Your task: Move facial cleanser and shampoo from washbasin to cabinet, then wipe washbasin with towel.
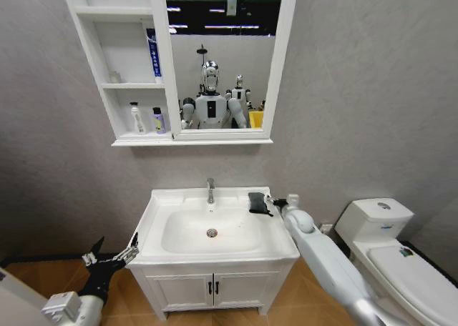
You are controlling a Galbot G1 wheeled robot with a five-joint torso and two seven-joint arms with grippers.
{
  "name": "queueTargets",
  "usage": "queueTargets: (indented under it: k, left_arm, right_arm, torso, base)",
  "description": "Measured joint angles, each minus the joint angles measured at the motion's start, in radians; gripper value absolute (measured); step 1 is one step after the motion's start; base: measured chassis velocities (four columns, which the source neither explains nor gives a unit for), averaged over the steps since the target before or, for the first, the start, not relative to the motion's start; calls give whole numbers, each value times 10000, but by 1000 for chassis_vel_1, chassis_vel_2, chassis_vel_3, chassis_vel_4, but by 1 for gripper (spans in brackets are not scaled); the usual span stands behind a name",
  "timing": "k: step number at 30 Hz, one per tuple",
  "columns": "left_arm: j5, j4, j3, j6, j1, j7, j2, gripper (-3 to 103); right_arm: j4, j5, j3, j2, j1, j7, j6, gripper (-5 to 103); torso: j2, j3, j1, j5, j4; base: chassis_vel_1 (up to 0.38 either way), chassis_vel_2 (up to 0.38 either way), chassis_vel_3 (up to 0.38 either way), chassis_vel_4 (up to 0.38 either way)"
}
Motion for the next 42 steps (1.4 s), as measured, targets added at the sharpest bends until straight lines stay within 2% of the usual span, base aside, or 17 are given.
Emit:
queueTargets:
  k: [2,6,10,14,21,27,30,32,36,39,42]
  left_arm:
    - [0,0,0,0,1,2,0,100]
    - [-1,0,0,0,1,0,1,100]
    - [-1,0,0,0,1,1,1,100]
    - [-2,0,0,0,1,1,1,100]
    - [-1,1,0,0,0,4,1,100]
    - [-1,1,0,0,0,6,1,100]
    - [-1,1,0,0,0,6,1,100]
    - [-2,1,1,0,1,6,1,100]
    - [-2,1,1,0,0,7,1,100]
    - [-2,2,1,0,0,7,1,100]
    - [-2,1,1,0,0,7,1,100]
  right_arm:
    - [-563,323,-302,378,434,309,-444,100]
    - [-867,740,-376,402,547,672,-1182,100]
    - [-1154,733,-330,317,614,508,-1534,100]
    - [-1402,654,-313,296,661,237,-1541,100]
    - [-2005,368,-447,430,738,-80,-1014,100]
    - [-2091,460,-629,427,831,-109,-972,100]
    - [-2205,519,-689,443,892,-84,-960,97]
    - [-2305,572,-713,487,911,-89,-868,89]
    - [-2432,617,-721,540,913,-124,-812,82]
    - [-2627,502,-709,600,915,-221,-721,71]
    - [-2704,448,-689,603,940,-254,-700,68]
  torso:
    - [1,-2,-2,-1,-1]
    - [1,-3,-4,0,-11]
    - [1,-3,-4,1,-11]
    - [1,-3,-3,2,-8]
    - [2,-3,-4,2,-6]
    - [2,-3,-4,2,-6]
    - [2,-3,-4,1,-6]
    - [2,-3,-4,2,-6]
    - [2,-3,-4,1,-6]
    - [2,-3,-4,2,-6]
    - [2,-3,-4,2,-6]
  base:
    - [0,0,0,0]
    - [0,0,0,0]
    - [0,0,0,0]
    - [0,0,0,0]
    - [0,0,0,0]
    - [0,0,0,0]
    - [0,0,0,0]
    - [0,0,0,0]
    - [0,0,0,0]
    - [0,0,0,0]
    - [0,0,0,0]
